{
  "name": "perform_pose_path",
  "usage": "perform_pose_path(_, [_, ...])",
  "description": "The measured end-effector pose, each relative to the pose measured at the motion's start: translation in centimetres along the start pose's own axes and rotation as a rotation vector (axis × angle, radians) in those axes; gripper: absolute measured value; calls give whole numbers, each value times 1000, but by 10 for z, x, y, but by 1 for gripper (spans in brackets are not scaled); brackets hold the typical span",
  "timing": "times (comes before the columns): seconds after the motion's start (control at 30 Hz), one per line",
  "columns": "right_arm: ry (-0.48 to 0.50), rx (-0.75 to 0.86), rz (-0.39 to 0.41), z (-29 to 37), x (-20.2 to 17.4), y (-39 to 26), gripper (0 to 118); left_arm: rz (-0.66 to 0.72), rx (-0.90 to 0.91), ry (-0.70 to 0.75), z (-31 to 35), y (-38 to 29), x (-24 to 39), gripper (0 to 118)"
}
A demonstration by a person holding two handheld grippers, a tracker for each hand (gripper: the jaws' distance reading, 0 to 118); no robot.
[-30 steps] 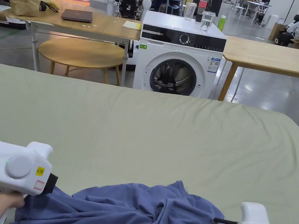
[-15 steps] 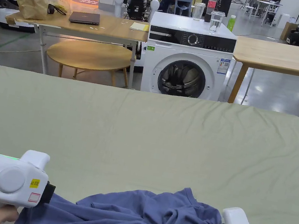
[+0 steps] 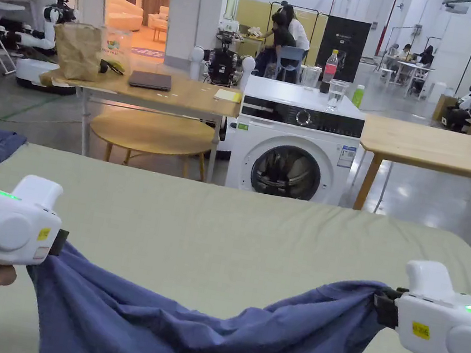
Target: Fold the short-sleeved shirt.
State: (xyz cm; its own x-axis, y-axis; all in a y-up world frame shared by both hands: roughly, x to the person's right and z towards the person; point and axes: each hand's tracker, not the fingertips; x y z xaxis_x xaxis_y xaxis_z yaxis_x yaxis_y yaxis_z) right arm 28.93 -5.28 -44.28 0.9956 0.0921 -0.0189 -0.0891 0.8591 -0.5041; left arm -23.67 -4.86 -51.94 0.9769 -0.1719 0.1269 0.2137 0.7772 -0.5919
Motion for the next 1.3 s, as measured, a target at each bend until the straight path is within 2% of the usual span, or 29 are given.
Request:
perform_pose_path(0.2, [-93,225,-61,51,8,79,5,37,138,54,48,53,-34,1])
perform_pose_path(0.37, [-184,317,-119,72,23,140,5,134,265,71,74,104,-61,1])
perform_pose_path(0.5, [-236,397,-92,76,23,181,5,200,359,48,84,149,-70,1])
perform_pose_path(0.7, [-255,447,-100,60,21,220,5,189,434,98,71,204,-69,1])
perform_pose_path(0.9, [-273,397,-113,3,20,189,5,183,392,102,15,191,-58,1])
perform_pose_path(1.1, [-291,242,-147,-82,17,111,5,154,245,104,-64,123,-29,1])
perform_pose_path(1.2, [-297,192,-160,-102,20,77,5,137,219,108,-82,94,-19,1])
perform_pose_path(1.3, [-286,168,-156,-93,26,49,5,139,183,54,-76,72,-23,1])
